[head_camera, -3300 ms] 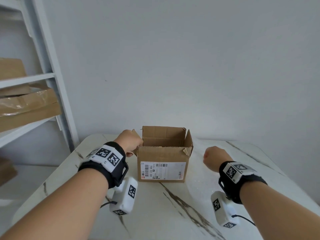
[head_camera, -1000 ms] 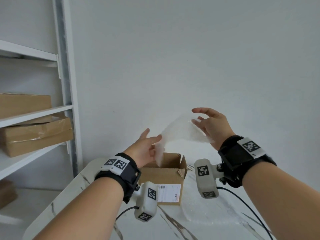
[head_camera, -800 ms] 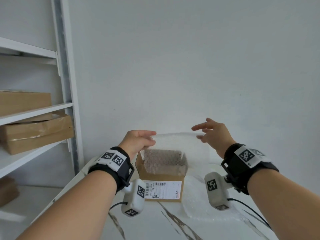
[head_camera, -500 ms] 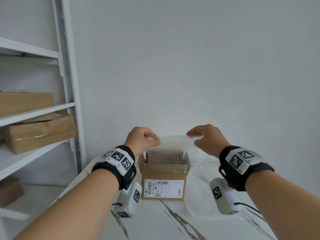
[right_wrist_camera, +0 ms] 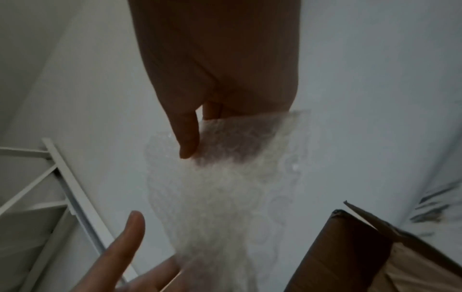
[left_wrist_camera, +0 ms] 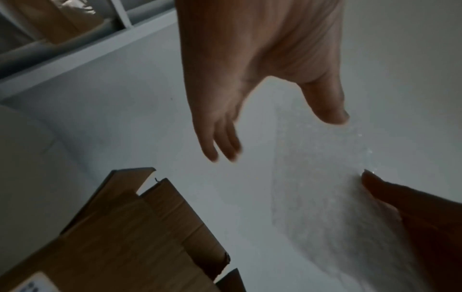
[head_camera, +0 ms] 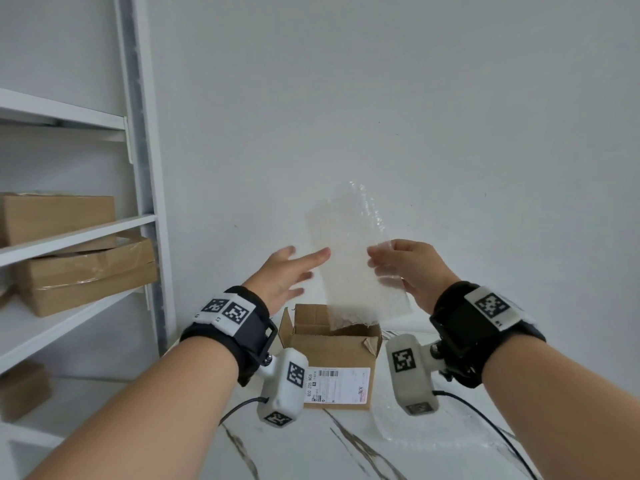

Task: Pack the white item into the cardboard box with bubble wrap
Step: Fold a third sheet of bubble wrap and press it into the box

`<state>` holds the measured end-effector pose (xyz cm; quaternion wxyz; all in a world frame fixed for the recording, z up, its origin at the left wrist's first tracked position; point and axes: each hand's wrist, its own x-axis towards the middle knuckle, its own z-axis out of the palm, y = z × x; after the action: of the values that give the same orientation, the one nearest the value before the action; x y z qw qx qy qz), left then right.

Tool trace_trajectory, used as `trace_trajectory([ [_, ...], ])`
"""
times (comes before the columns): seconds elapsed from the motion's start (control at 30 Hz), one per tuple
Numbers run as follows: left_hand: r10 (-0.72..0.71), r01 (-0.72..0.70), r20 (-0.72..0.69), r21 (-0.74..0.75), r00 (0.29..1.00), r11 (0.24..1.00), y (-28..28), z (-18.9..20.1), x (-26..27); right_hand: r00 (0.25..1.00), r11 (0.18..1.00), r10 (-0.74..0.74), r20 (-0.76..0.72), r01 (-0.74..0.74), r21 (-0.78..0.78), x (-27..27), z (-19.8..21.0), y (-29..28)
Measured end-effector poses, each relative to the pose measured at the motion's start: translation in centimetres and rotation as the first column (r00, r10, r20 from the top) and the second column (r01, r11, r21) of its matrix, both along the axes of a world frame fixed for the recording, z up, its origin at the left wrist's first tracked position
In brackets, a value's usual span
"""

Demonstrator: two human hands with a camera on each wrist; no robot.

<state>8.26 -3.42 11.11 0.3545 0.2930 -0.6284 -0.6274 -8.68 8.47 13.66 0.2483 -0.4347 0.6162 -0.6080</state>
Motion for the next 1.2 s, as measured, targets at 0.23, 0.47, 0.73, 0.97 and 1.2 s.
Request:
trace_trajectory([
  [0.23, -0.109, 0.123, 0.114, -0.119, 0.987, 0.985, 0.9, -0.8, -1.1, 0.996, 0.988, 0.085, -0.007, -0.084, 0.133, 0.0, -1.9, 0.2],
  [0.47, -0.246, 0.245, 0.061, 0.022, 0.967, 0.969, 0.6, -1.9, -0.4, 0.941, 0.949, 0.230, 0.248, -0.273, 0.157, -1.1, -3.7, 0.9],
  [0.73, -0.166, 0.160, 0.026, 0.152, 0.986, 0.975, 0.6, -2.1, -0.3, 0.969, 0.969, 0.211, 0.126, -0.224, 0.103, -0.5, -3.9, 0.1],
  [0.97, -0.072, 0.154, 0.389, -0.185, 0.918, 0.971, -0.1, -3.0, -0.9, 0.927, 0.981, 0.128, -0.351, -0.066, 0.184, 0.4, -4.0, -0.5],
  [1.2, -0.123, 0.276, 0.468, -0.275, 0.875, 0.921, 0.3, -3.1, -0.9, 0.943, 0.985, 0.128, -0.308, -0.086, 0.147, 0.3, -3.9, -0.6],
])
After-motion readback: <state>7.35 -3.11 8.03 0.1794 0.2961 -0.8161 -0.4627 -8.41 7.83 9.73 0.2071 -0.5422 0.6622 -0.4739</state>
